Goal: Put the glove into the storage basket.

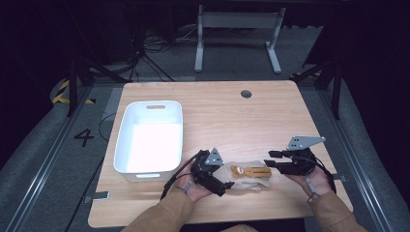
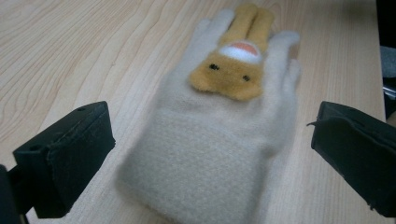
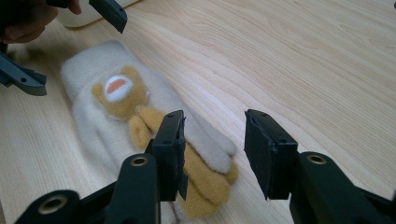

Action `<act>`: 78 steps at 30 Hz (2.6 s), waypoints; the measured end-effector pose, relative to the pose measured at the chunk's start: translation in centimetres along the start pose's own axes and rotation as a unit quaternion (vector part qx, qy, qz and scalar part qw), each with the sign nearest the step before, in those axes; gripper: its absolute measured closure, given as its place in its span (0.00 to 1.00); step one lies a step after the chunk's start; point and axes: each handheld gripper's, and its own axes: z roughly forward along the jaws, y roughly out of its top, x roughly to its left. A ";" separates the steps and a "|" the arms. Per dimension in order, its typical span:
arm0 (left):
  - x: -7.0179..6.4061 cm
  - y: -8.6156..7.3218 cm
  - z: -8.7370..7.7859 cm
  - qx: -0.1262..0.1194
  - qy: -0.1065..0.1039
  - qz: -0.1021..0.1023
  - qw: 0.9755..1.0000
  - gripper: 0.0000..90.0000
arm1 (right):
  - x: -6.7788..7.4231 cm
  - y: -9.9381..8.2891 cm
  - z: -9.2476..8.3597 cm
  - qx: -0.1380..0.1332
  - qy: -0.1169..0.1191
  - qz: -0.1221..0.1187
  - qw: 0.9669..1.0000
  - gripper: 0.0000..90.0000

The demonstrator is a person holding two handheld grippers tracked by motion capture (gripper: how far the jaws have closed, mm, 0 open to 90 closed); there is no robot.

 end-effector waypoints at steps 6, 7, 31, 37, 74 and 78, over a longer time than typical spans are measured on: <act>0.0 0.0 0.9 0.028 0.013 0.011 0.999 0.00 | -0.1 -0.1 0.1 0.001 0.002 0.003 1.000 0.64; 0.1 0.0 1.1 0.035 0.015 0.016 0.999 0.00 | -0.1 -0.1 0.2 0.001 0.003 0.004 1.000 0.64; -0.5 1.3 4.0 0.092 -0.006 0.052 0.994 0.00 | -0.2 -0.3 0.7 0.005 0.008 0.012 1.000 0.62; -0.7 1.3 4.4 0.106 0.005 0.060 0.993 0.02 | -0.2 -0.4 0.7 0.004 0.009 0.015 1.000 0.62; -1.0 1.8 4.0 0.148 0.011 0.042 0.988 0.75 | -0.4 -0.4 0.4 -0.011 0.008 0.019 1.000 0.59; -0.9 1.7 3.9 0.146 0.008 0.041 0.988 0.77 | -0.4 -0.4 0.4 -0.013 0.009 0.021 1.000 0.59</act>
